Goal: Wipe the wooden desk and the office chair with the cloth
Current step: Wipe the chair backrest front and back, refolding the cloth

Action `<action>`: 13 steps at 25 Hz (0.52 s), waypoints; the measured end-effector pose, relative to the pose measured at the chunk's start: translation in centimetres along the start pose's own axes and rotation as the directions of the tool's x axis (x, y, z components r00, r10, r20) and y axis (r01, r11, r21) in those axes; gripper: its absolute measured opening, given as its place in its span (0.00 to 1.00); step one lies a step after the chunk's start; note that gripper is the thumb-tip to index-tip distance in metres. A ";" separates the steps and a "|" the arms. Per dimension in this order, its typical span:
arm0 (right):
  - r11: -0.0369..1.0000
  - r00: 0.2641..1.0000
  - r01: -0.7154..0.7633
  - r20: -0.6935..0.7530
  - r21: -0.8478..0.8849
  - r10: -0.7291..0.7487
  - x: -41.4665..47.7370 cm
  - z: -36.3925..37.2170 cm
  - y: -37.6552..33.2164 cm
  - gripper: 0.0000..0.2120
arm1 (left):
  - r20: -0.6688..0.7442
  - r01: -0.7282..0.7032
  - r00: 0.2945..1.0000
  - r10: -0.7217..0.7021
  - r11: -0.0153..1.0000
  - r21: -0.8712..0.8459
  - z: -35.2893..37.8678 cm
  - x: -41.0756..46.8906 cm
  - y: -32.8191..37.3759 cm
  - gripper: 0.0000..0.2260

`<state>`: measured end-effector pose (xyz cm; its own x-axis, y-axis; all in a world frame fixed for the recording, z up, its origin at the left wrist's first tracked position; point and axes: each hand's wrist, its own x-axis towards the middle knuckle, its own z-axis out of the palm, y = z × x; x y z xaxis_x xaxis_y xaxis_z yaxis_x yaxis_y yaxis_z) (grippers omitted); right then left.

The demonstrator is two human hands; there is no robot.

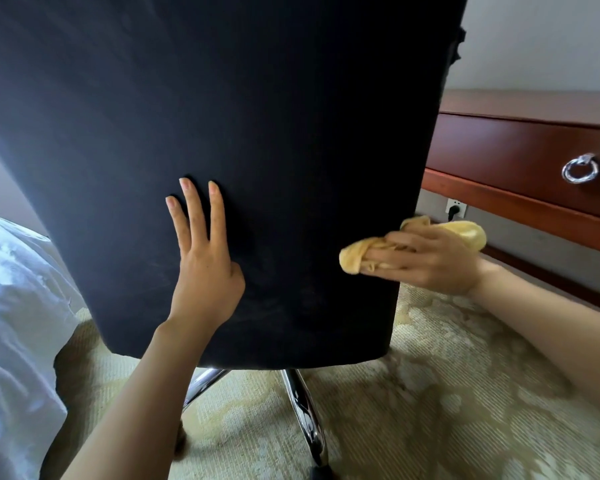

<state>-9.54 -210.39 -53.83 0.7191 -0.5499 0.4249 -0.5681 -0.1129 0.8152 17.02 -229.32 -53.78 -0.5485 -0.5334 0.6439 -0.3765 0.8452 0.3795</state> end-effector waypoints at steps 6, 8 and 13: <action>0.971 0.987 -0.131 -0.123 -0.200 0.107 4.8 -1.9 5.0 0.13 | -0.033 0.009 0.999 -0.009 1.000 0.012 0.5 0.2 0.2 0.42; 0.959 0.974 -0.171 -0.183 -0.224 0.131 6.9 -2.0 6.2 0.13 | -0.051 0.006 0.999 -0.006 1.000 -0.001 0.6 0.3 0.2 0.42; 0.923 0.885 -0.352 -0.375 -0.153 0.275 13.3 0.0 6.6 0.12 | -0.065 -0.028 0.998 0.021 0.994 -0.109 0.2 0.1 -0.3 0.45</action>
<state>-3.71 -218.42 -42.84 0.6302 -0.2070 0.7483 -0.7164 0.2164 0.6633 16.89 -229.65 -53.98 -0.5066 -0.5120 0.6937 -0.2768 0.8586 0.4315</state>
